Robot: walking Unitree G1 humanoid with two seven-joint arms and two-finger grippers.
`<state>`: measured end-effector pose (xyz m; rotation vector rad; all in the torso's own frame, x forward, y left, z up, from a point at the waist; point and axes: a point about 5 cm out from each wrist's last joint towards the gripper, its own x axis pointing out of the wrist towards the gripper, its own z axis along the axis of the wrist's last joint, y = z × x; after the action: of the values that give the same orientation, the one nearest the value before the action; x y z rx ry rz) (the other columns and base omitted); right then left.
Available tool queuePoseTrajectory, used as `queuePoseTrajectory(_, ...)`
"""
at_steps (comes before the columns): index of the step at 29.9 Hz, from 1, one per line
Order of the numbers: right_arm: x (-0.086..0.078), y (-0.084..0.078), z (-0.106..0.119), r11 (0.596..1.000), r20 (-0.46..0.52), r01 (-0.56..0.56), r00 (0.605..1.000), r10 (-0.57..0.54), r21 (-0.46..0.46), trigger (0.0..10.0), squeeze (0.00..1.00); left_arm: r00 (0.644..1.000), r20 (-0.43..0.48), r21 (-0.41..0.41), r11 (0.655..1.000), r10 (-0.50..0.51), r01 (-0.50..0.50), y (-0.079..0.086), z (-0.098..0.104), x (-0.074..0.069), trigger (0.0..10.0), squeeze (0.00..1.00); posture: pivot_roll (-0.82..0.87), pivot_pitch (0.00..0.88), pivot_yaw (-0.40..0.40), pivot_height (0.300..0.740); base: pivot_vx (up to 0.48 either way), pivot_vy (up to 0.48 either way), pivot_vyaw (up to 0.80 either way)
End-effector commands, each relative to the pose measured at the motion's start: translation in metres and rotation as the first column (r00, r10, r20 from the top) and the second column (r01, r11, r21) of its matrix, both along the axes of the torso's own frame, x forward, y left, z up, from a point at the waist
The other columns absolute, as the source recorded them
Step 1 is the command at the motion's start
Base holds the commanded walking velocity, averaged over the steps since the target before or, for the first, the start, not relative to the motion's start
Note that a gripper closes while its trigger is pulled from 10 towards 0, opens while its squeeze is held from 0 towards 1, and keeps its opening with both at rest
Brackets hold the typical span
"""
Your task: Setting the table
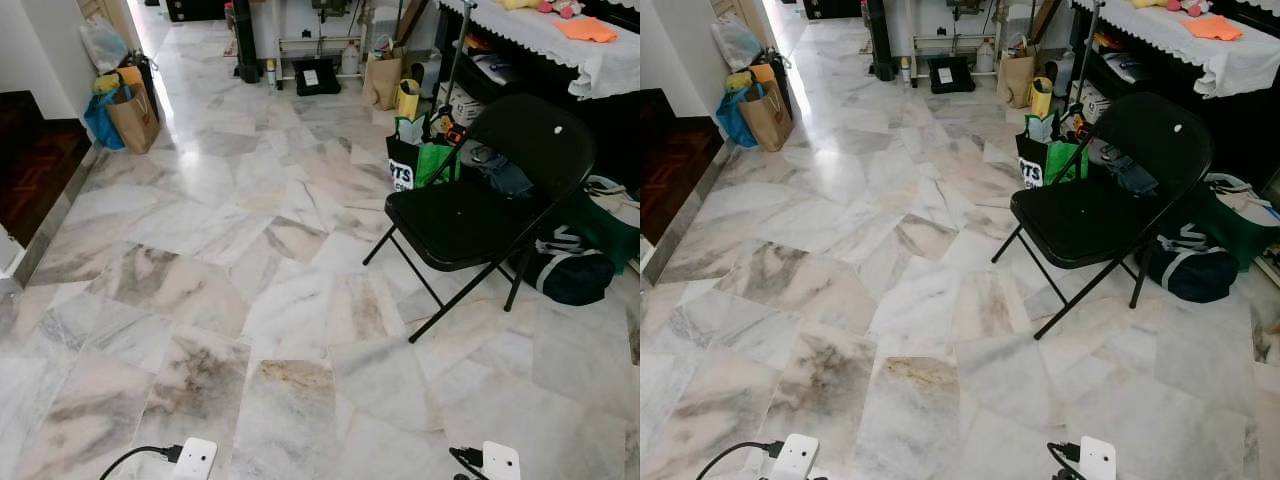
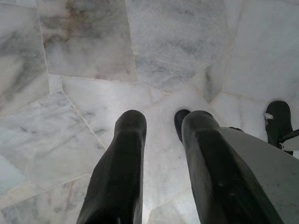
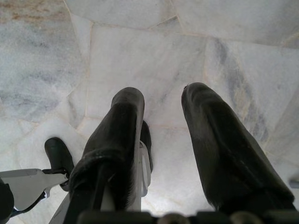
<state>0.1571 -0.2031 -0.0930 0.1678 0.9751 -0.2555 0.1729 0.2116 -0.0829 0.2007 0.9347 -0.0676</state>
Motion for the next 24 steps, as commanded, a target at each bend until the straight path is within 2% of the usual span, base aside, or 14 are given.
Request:
queuePoseTrajectory(1, 0.059, 0.017, 0.028, 0.957, 0.163, -0.240, 0.963, 0.214, 0.161, 10.0, 0.00, 0.925, 0.052, -0.209, 0.910, 0.377, -0.359, 0.023, 0.019, 0.031, 10.0, 0.00, 0.27, 0.000, -0.183, 0.740, 0.000, 0.000, 0.00)
queuePoseTrajectory(3, 0.050, 0.012, 0.023, 0.967, 0.118, -0.182, 0.980, 0.162, 0.176, 10.0, 0.00, 0.918, 0.030, -0.178, 0.906, 0.395, -0.384, 0.027, 0.013, 0.018, 10.0, 0.00, 0.29, 0.000, -0.191, 0.740, 0.000, 0.000, -0.80)
queuePoseTrajectory(4, 0.050, 0.012, 0.023, 0.967, 0.118, -0.182, 0.980, 0.162, 0.176, 10.0, 0.00, 0.918, 0.030, -0.178, 0.906, 0.395, -0.384, 0.027, 0.013, 0.018, 10.0, 0.00, 0.29, 0.000, -0.191, 0.740, 0.000, 0.000, -0.80)
queuePoseTrajectory(7, 0.036, 0.030, 0.012, 0.961, 0.063, -0.220, 0.975, 0.212, 0.168, 10.0, 0.00, 0.910, -0.019, -0.146, 0.899, 0.415, -0.413, 0.030, 0.003, -0.005, 10.0, 0.00, 0.27, 0.000, -0.175, 0.740, 0.000, 0.000, -0.80)
queuePoseTrajectory(10, 0.031, 0.034, 0.010, 0.968, 0.056, -0.185, 0.982, 0.178, 0.169, 10.0, 0.00, 0.914, -0.054, -0.133, 0.905, 0.401, -0.405, 0.029, -0.004, -0.021, 10.0, 0.00, 0.25, 0.000, -0.164, 0.740, 0.000, 0.000, -0.79)
queuePoseTrajectory(11, 0.031, 0.034, 0.009, 0.968, 0.055, -0.183, 0.983, 0.176, 0.171, 10.0, 0.00, 0.913, -0.057, -0.133, 0.903, 0.404, -0.408, 0.029, -0.004, -0.022, 10.0, 0.00, 0.25, 0.000, -0.163, 0.740, 0.000, 0.000, -0.79)
queuePoseTrajectory(14, 0.029, 0.036, 0.008, 0.963, 0.052, -0.200, 0.980, 0.194, 0.178, 10.0, 0.00, 0.908, -0.034, -0.145, 0.896, 0.419, -0.419, 0.031, -0.002, -0.018, 10.0, 0.00, 0.25, 0.000, -0.162, 0.740, 0.000, 0.000, -0.79)
queuePoseTrajectory(17, 0.026, 0.036, 0.007, 0.963, 0.043, -0.209, 0.978, 0.205, 0.169, 10.0, 0.00, 0.925, -0.007, -0.141, 0.915, 0.380, -0.377, 0.028, 0.002, -0.008, 10.0, 0.00, 0.25, 0.000, -0.159, 0.740, 0.000, 0.000, -0.79)
queuePoseTrajectory(21, 0.026, 0.019, 0.008, 0.984, 0.046, -0.065, 0.997, 0.058, 0.165, 10.0, 0.00, 0.942, 0.020, -0.148, 0.932, 0.336, -0.330, 0.025, 0.007, 0.005, 10.0, 0.00, 0.25, 0.000, -0.158, 0.740, 0.000, 0.000, -0.79)
queuePoseTrajectory(24, 0.026, 0.018, 0.008, 0.984, 0.034, -0.121, 0.992, 0.118, 0.132, 10.0, 0.00, 0.958, 0.038, -0.112, 0.954, 0.285, -0.279, 0.025, 0.009, 0.010, 10.0, 0.00, 0.25, 0.000, -0.163, 0.740, 0.000, -0.139, -0.79)
